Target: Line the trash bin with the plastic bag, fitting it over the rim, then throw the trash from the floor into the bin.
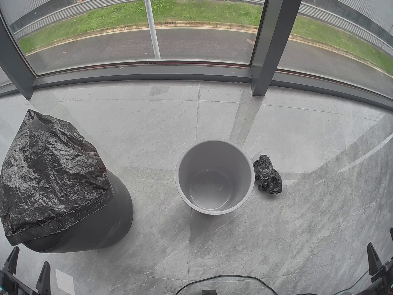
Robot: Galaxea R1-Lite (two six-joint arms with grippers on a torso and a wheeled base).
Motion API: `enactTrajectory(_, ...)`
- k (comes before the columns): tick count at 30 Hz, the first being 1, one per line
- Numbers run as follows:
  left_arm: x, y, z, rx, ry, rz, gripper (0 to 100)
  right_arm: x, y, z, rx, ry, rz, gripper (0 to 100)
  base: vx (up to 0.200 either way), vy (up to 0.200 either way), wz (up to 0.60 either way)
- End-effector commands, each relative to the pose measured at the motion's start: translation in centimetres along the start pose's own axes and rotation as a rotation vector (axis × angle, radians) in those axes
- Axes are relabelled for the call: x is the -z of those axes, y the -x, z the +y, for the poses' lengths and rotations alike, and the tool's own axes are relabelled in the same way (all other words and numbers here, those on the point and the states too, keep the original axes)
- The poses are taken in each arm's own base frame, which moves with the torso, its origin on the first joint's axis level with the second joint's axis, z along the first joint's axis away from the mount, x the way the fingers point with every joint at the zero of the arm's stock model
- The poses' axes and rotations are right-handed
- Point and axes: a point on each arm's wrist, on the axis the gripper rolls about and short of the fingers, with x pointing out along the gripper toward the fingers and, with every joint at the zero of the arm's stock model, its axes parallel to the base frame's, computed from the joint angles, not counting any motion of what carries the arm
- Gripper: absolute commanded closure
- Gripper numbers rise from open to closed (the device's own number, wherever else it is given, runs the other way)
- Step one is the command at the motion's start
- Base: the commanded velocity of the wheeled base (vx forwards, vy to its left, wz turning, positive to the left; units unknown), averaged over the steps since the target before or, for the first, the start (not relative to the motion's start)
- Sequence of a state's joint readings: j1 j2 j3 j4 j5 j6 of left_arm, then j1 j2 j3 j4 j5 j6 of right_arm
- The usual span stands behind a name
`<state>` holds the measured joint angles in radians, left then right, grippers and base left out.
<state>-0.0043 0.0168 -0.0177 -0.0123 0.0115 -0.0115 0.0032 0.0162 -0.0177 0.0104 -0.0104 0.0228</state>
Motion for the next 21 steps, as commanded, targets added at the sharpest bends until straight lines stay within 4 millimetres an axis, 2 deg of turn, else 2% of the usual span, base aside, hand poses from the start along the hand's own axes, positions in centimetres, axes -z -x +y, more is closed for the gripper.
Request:
enactTrajectory(1, 0.5, 0.0, 0.0, -0.002, 0.004, -0.002, 0, 0.4, 0.0, 0.0, 0.002, 0.003, -0.004, 0, 0.000, 0.000, 0.00)
enactTrajectory(3, -0.7, 0.3, 0.0, -0.007, 0.019, -0.058, 0, 0.4, 0.0, 0.0, 0.002, 0.003, -0.007, 0, 0.000, 0.000, 0.00)
enactTrajectory(5, -5.9, 1.7, 0.0, 0.009, 0.107, -0.221, 0, 0.0, 0.1, 0.0, 0.012, -0.004, -0.026, 0, 0.000, 0.000, 0.00)
enactTrajectory(6, -8.7, 2.3, 0.0, 0.022, 0.144, -0.261, 0, -1.7, 0.5, 0.0, 0.000, -0.026, -0.086, 0, 0.000, 0.000, 0.00)
enactTrajectory(7, -10.5, 2.5, 0.0, 0.030, 0.147, -0.261, 0, -4.8, 1.3, 0.0, -0.002, -0.074, -0.167, 0, 0.000, 0.000, 0.00)
enactTrajectory(8, -11.4, 2.5, 0.0, 0.033, 0.141, -0.252, 0, -6.9, 1.7, 0.1, -0.014, -0.123, -0.200, 0, 0.000, 0.000, 0.00)
enactTrajectory(9, -13.2, 2.4, 0.0, 0.036, 0.117, -0.224, 0, -11.9, 2.5, 0.1, -0.044, -0.225, -0.256, 0, 0.000, 0.000, 0.00)
enactTrajectory(11, -13.7, 1.8, 0.0, 0.037, 0.102, -0.183, 0, -15.5, 2.8, 0.2, -0.055, -0.216, -0.262, 0, 0.000, 0.000, 0.00)
enactTrajectory(13, -13.5, 0.5, -0.1, 0.035, 0.093, -0.118, 0, -17.5, 1.4, 0.2, -0.047, -0.165, -0.206, 0, 0.000, 0.000, 0.00)
enactTrajectory(15, -12.6, -0.9, -0.1, 0.029, 0.091, -0.039, 0, -18.0, -0.3, 0.3, -0.039, -0.137, -0.170, 0, 0.000, 0.000, 0.00)
enactTrajectory(17, -11.0, -3.2, -0.2, 0.005, 0.087, 0.072, 0, -18.2, -3.3, 0.5, -0.038, -0.122, -0.135, 0, 0.000, 0.000, 0.00)
enactTrajectory(20, -10.1, -5.1, -0.1, -0.028, 0.042, 0.094, 0, -18.7, -6.1, 0.6, -0.046, -0.128, -0.162, 0, 0.000, 0.000, 0.00)
enactTrajectory(21, -10.1, -5.1, -0.1, -0.028, 0.042, 0.094, 0, -18.7, -6.1, 0.6, -0.046, -0.128, -0.162, 0, 0.000, 0.000, 0.00)
